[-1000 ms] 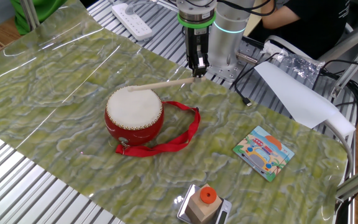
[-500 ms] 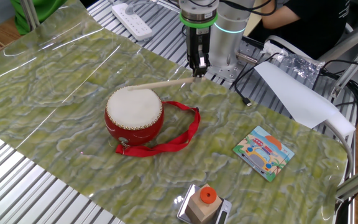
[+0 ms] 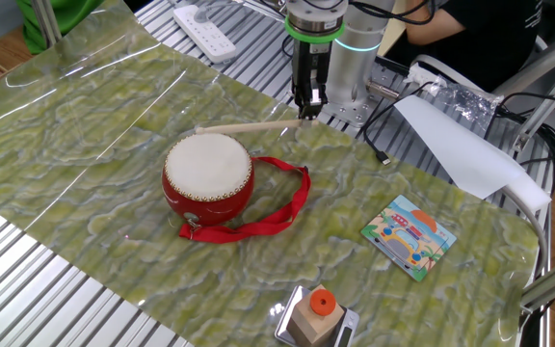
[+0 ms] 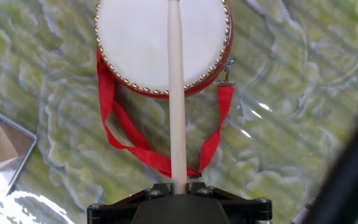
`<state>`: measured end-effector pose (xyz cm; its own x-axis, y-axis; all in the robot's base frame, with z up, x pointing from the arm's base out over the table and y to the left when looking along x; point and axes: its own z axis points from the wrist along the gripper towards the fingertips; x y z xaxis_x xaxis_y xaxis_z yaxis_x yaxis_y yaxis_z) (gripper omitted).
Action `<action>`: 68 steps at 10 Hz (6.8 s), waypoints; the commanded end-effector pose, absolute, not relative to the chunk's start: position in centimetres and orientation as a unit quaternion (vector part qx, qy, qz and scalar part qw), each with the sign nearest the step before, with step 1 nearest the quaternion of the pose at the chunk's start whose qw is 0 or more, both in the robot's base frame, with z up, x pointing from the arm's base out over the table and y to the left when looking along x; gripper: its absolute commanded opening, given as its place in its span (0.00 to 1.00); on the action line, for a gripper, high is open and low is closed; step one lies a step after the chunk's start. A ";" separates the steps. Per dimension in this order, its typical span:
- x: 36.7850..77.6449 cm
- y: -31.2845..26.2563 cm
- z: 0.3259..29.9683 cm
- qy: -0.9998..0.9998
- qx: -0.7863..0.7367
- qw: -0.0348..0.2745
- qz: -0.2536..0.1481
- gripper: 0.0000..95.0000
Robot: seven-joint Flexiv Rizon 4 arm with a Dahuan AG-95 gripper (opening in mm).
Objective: Play the drum
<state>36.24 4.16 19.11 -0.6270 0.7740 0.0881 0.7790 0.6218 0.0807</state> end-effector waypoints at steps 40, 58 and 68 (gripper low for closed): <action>37.7 2.4 18.6 -0.935 -0.348 0.005 -0.063 0.00; 41.2 -0.6 14.9 -0.886 -0.456 0.018 -0.078 0.00; 41.6 0.0 13.8 -0.883 -0.464 -0.017 -0.063 0.00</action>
